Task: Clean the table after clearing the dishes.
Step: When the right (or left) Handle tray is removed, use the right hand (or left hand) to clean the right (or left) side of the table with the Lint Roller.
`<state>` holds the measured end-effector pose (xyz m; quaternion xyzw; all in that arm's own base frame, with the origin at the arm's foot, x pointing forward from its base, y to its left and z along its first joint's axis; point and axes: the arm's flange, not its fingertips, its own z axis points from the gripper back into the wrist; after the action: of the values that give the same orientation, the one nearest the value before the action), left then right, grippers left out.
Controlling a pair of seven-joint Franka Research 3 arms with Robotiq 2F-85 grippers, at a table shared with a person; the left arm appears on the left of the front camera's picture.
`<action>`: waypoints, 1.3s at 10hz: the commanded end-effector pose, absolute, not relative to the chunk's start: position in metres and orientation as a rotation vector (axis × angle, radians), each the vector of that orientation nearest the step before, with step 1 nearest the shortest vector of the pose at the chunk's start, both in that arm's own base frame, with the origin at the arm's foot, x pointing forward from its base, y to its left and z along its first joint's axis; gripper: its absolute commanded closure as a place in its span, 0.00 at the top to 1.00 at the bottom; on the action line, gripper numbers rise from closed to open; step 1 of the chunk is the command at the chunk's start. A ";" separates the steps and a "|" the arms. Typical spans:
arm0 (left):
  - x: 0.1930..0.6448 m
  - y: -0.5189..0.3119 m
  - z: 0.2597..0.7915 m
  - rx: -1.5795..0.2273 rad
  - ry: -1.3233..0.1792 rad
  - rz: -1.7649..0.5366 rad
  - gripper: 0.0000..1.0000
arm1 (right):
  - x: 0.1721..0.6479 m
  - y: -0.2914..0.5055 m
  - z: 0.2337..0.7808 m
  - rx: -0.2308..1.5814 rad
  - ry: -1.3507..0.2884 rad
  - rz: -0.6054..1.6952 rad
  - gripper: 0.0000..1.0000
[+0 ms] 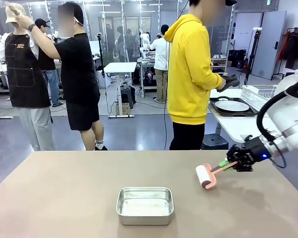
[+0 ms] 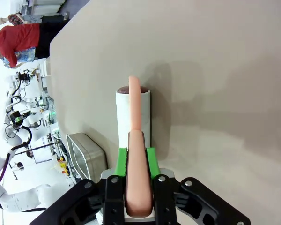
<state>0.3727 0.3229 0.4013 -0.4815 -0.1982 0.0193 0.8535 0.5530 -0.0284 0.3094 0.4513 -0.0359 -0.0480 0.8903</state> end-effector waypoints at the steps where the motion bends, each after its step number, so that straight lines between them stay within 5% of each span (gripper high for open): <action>1: 0.368 0.324 0.404 -1.015 -0.413 0.037 1.00 | 0.557 -0.070 0.310 0.895 -0.146 -0.133 0.20; 13: 0.368 0.324 0.404 -1.015 -0.413 0.037 1.00 | 0.548 -0.220 0.347 0.879 -0.147 -0.047 0.20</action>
<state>0.3727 0.3229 0.4013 -0.4815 -0.1981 0.0193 0.8535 0.5485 -0.2225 0.3412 0.4157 -0.0789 -0.0519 0.9046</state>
